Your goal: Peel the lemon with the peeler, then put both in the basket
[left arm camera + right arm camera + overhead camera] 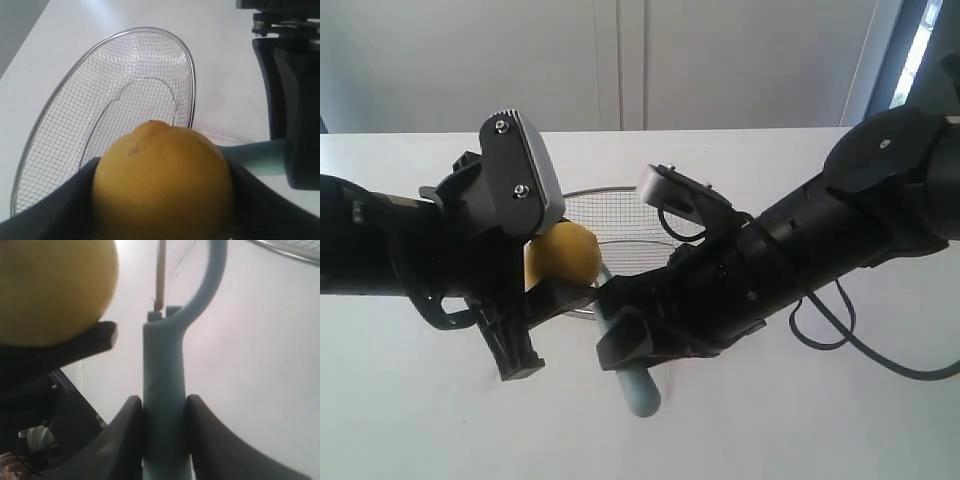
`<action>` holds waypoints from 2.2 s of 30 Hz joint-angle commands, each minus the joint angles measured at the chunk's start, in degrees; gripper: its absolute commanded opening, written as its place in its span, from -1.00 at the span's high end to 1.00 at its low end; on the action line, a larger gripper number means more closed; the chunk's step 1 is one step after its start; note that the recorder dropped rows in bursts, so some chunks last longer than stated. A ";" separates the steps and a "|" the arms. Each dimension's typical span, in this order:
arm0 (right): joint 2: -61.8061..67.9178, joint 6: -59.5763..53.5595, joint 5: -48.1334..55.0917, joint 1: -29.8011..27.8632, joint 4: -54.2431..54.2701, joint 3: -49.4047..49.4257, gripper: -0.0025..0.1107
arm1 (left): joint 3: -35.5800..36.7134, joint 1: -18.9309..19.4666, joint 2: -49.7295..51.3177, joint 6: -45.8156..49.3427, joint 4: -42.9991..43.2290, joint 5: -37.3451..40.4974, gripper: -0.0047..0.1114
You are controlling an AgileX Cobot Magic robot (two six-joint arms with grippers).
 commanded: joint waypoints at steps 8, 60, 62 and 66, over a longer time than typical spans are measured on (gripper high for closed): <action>-3.86 -0.69 -2.04 -0.09 -1.57 0.19 0.96 | 0.19 -0.33 -0.22 -0.04 -1.37 -0.53 0.92; 0.00 -3.68 -3.82 -2.24 -4.05 0.19 0.96 | 0.19 -0.33 -0.22 -0.04 -1.37 0.13 0.92; 0.00 -3.79 -2.72 -2.24 -3.66 0.19 0.96 | 0.19 -0.33 -0.22 -0.04 -1.37 0.13 0.92; 0.00 -6.40 -0.30 -2.24 -1.60 0.19 0.96 | 0.19 -0.33 -0.22 -0.04 -1.37 0.13 0.92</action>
